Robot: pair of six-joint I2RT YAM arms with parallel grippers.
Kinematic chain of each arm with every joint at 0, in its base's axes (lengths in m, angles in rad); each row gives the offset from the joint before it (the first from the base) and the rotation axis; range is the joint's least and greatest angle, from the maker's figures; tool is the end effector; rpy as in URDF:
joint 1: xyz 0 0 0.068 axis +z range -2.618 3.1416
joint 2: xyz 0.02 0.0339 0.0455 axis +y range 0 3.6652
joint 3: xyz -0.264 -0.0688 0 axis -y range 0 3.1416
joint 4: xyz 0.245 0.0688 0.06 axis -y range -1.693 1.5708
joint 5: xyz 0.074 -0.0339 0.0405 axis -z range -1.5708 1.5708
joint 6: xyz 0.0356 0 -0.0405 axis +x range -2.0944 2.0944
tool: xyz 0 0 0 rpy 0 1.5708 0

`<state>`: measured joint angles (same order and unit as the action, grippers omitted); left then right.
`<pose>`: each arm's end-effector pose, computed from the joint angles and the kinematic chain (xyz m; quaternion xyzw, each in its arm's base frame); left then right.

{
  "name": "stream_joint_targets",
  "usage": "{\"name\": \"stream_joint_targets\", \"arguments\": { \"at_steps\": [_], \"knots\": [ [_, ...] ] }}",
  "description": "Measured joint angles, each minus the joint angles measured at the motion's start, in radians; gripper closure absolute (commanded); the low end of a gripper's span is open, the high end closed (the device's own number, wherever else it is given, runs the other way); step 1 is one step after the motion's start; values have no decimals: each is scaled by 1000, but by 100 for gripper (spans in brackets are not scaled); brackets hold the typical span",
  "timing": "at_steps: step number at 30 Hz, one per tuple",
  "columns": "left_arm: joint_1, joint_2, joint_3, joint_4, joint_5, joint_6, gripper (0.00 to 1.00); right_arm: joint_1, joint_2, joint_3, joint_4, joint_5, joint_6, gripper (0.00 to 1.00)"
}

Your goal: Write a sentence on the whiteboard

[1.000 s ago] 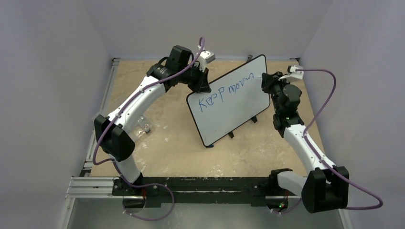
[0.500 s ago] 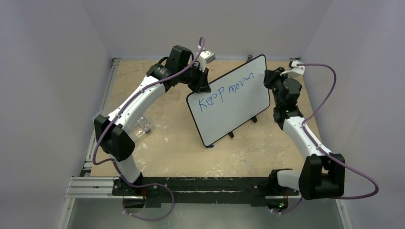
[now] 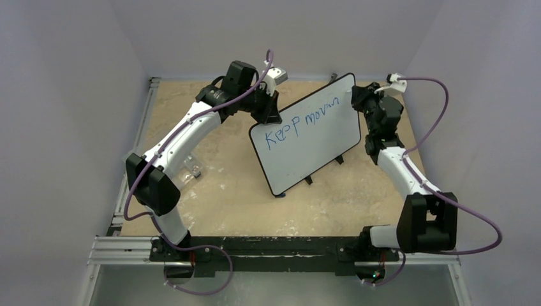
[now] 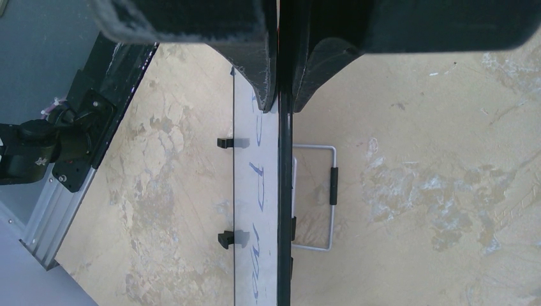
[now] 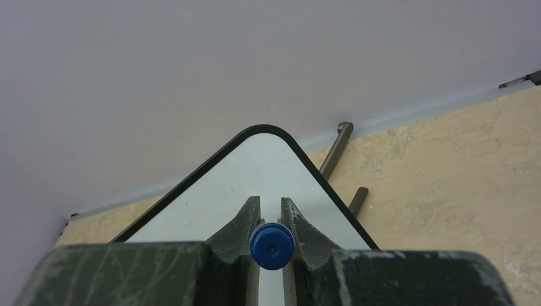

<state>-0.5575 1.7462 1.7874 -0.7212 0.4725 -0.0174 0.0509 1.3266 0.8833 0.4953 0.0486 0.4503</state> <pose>0.3229 -0.2204 0.3770 0.3312 0.8187 -0.3213 0.3418 0.3123 0.0142 0.3245 0.1538 0.6711 0.1636 0.7065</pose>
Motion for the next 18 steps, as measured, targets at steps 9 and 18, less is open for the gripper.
{"name": "stream_joint_targets", "arguments": {
  "at_steps": [9,18],
  "knots": [
    [0,-2,0,-2,-1,0,100,-2,40,22,23,-52,22,100],
    [0,-2,0,-4,-2,0,100,-6,41,14,73,-107,53,100]
  ]
}}
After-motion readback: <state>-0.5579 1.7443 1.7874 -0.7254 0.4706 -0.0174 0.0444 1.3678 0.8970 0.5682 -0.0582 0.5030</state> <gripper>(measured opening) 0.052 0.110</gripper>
